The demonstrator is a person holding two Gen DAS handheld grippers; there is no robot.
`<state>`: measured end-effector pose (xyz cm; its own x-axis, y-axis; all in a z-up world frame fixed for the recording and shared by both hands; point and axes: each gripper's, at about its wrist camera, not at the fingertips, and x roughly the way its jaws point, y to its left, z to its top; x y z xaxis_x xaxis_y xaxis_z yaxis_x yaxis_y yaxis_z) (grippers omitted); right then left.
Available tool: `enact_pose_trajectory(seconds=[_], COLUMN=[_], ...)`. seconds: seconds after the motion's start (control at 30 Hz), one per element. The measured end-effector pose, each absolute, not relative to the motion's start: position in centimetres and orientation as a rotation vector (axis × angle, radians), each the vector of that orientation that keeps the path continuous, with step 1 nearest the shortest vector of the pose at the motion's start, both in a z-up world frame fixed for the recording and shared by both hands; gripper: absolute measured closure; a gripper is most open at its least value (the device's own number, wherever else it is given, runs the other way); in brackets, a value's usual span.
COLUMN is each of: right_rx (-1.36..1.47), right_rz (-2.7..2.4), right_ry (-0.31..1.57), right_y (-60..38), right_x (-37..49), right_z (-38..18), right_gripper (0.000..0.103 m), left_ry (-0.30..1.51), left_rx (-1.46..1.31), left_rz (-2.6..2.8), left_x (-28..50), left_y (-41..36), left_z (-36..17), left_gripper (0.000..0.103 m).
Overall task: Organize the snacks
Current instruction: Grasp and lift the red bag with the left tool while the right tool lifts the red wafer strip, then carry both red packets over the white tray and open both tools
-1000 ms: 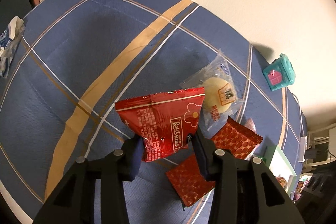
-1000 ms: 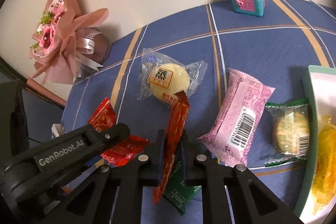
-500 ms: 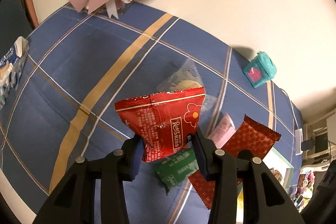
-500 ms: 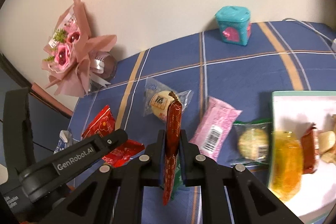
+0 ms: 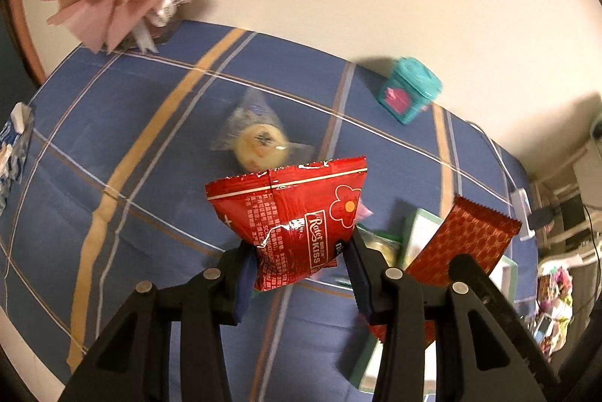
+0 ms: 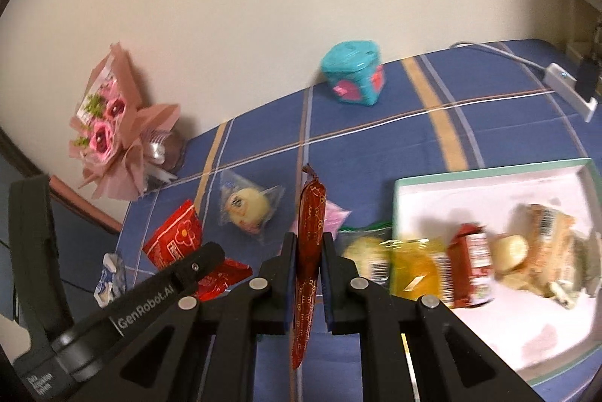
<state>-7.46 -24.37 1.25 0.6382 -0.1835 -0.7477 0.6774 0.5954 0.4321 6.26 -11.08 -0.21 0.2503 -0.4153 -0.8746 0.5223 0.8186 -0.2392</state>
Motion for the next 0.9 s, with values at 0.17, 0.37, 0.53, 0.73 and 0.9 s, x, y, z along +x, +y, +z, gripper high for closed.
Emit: enact_pose_trajectory(seconds=[0.17, 0.37, 0.53, 0.73, 0.9], right_rx=[0.805, 0.815, 0.864, 0.887, 0.921], right_rz=[-0.612, -0.707, -0.787, -0.878, -0.931], right_ry=[0.674, 0.618, 0.573, 0.547, 0.537], right_y=[-26.5, -28.7, -30.8, -32.6, -33.9], right_x=[-11.1, -16.2, -21.1, -25.8, -28.1], right_z=[2.3, 3.8, 3.8, 3.9, 3.6], right_gripper=[0.091, 0.091, 0.091, 0.091, 0.091], left_ry=[1.137, 1.106, 1.066, 1.061, 1.061], left_rx=[0.153, 0.223, 0.303, 0.375, 0.44], left_rz=[-0.694, -0.786, -0.859, -0.944, -0.978], left_x=[3.4, -1.1, -4.9, -8.9, -11.5], left_y=[-12.9, -15.2, -17.3, -19.8, -21.4], left_z=[0.2, 0.9, 1.4, 1.2, 0.4], left_gripper=[0.058, 0.058, 0.058, 0.057, 0.057])
